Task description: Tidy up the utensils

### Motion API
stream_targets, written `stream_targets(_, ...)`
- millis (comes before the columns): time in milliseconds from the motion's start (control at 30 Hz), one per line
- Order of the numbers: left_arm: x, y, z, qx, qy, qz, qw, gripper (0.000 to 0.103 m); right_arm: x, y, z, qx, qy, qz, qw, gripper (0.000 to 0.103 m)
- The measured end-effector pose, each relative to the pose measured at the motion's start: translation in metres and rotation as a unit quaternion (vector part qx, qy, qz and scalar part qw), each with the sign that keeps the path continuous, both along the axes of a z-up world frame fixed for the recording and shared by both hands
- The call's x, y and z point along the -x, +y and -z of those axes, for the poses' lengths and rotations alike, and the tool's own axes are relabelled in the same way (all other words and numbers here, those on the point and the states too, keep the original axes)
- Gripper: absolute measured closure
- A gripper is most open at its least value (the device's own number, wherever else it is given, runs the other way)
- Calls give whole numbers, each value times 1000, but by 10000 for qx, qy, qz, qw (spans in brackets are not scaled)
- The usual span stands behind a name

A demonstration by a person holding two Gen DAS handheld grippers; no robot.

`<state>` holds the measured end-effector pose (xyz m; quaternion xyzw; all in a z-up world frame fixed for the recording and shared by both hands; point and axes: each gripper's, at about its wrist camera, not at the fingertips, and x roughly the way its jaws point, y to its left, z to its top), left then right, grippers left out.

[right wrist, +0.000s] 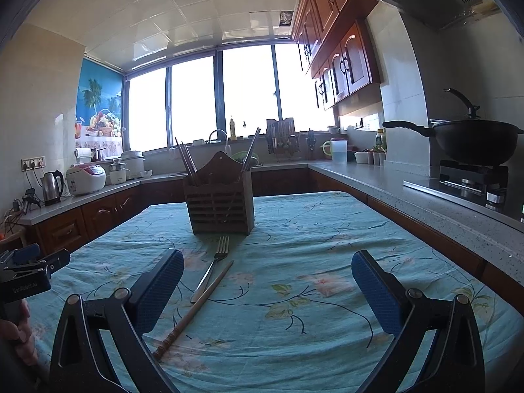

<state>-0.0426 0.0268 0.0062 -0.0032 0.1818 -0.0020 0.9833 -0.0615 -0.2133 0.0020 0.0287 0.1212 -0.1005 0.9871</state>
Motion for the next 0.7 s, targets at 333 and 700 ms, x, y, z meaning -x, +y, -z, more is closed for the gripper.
stream_targets(333,0,-2,1,-51,-9,17,10000,1,-2,0,0,4,6,-30,10000,0)
stream_targets(700,2,-8,1,-160,-5,41,9999,1,-2,1,0,2,2,-34,10000,0)
